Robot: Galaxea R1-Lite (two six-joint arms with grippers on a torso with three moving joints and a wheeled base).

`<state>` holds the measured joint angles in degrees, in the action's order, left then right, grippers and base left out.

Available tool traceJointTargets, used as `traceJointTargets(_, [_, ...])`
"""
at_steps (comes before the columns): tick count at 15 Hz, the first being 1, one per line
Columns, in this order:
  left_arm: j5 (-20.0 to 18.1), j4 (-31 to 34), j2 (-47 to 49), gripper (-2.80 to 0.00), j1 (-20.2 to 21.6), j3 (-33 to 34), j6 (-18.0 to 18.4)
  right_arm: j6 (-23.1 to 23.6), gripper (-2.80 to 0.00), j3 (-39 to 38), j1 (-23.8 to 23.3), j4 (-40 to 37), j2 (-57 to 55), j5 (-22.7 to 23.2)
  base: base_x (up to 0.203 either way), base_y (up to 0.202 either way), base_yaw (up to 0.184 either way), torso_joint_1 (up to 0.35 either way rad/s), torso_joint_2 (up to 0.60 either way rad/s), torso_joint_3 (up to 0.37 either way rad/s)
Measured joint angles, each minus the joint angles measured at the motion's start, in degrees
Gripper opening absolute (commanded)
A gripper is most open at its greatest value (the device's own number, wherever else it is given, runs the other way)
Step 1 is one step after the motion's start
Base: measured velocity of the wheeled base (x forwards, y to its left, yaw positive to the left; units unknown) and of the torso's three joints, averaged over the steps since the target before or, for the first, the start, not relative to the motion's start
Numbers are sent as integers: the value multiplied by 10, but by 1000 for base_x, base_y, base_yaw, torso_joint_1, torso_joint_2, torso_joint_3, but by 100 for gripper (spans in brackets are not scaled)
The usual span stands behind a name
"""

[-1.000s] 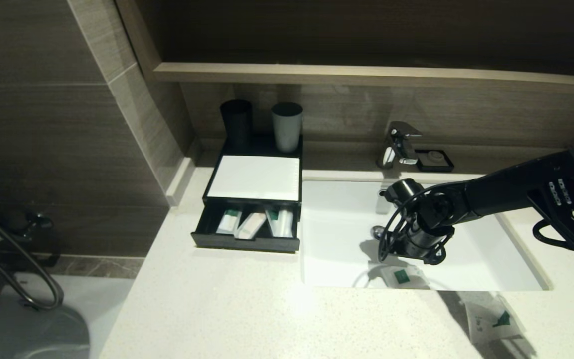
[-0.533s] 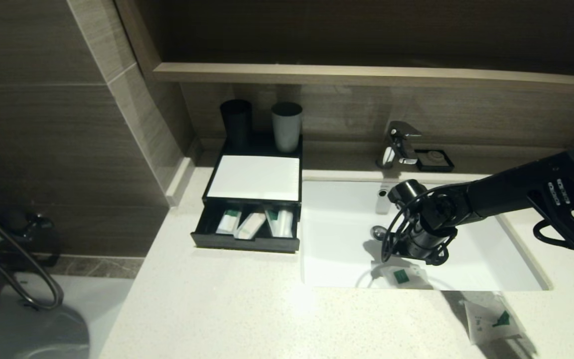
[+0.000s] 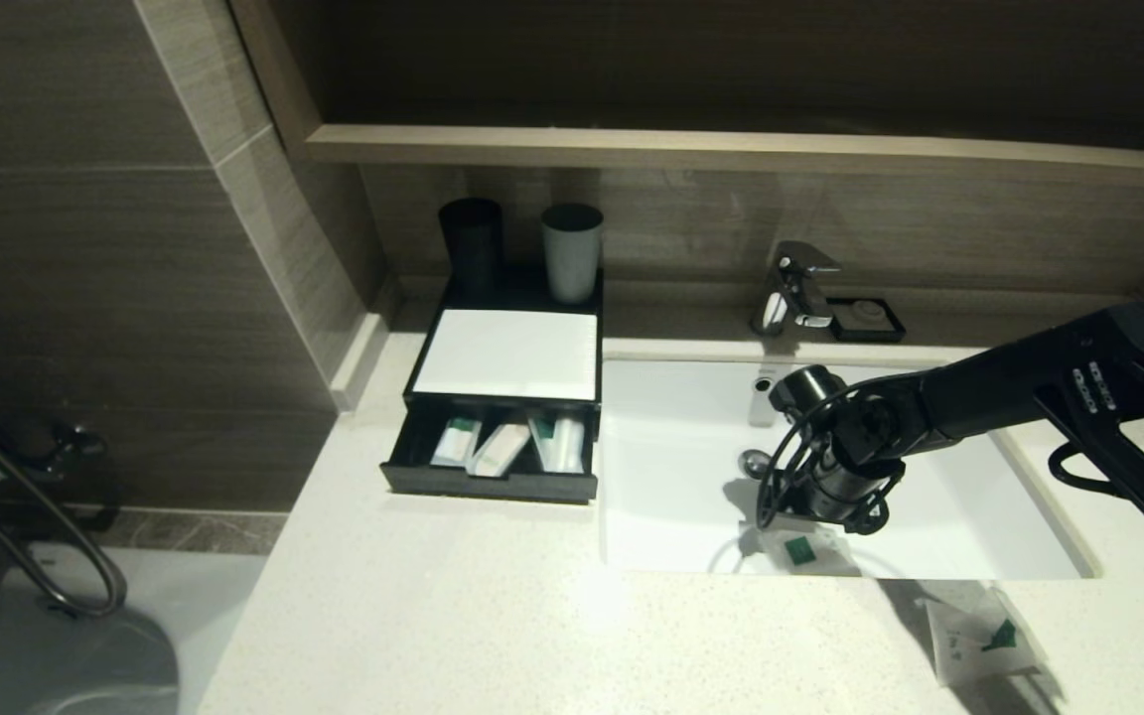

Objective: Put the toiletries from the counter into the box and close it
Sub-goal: Pick up the bathroom toiletry

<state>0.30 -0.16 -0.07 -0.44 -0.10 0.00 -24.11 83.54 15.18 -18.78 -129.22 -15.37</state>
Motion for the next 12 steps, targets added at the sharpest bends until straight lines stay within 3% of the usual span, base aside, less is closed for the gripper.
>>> traceJointTargets(12, [0,0,0,-280,0,0,0,0,0,-10,-1,10,-10,6,0,0,0,0,0,0])
